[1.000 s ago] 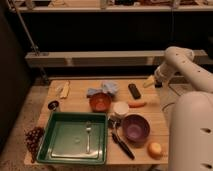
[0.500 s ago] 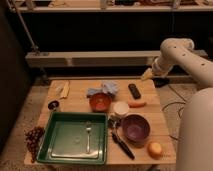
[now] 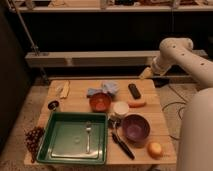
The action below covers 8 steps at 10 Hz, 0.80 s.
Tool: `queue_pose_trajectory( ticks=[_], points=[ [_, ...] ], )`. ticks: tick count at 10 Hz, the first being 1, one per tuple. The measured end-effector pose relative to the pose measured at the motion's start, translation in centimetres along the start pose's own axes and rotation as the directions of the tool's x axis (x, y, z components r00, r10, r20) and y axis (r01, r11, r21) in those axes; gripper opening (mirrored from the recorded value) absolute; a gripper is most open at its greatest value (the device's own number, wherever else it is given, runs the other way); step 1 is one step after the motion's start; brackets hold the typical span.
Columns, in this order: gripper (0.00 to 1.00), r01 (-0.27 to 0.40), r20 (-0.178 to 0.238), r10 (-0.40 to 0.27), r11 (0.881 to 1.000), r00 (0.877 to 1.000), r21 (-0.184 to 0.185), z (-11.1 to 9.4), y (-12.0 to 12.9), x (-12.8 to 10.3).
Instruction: Place towel in table surface
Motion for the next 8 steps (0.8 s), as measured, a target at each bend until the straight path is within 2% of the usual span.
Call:
queue_pose_trajectory(
  ticks=[2,4,6,8],
  points=[
    [0.75,0.060,-0.050,-0.059,0.998,0.997,0.020,-0.4,-3.5,2.4],
    [0.75,0.121,-0.074,-0.118,0.991,0.990,0.049,-0.3,-7.2,4.2],
    [0.75,0.202,-0.084,-0.195,0.975,0.977,0.091,0.2,-11.1,5.6],
    [0.75,0.283,-0.072,-0.276,0.951,0.959,0.123,1.0,-14.7,5.9]
  ],
)
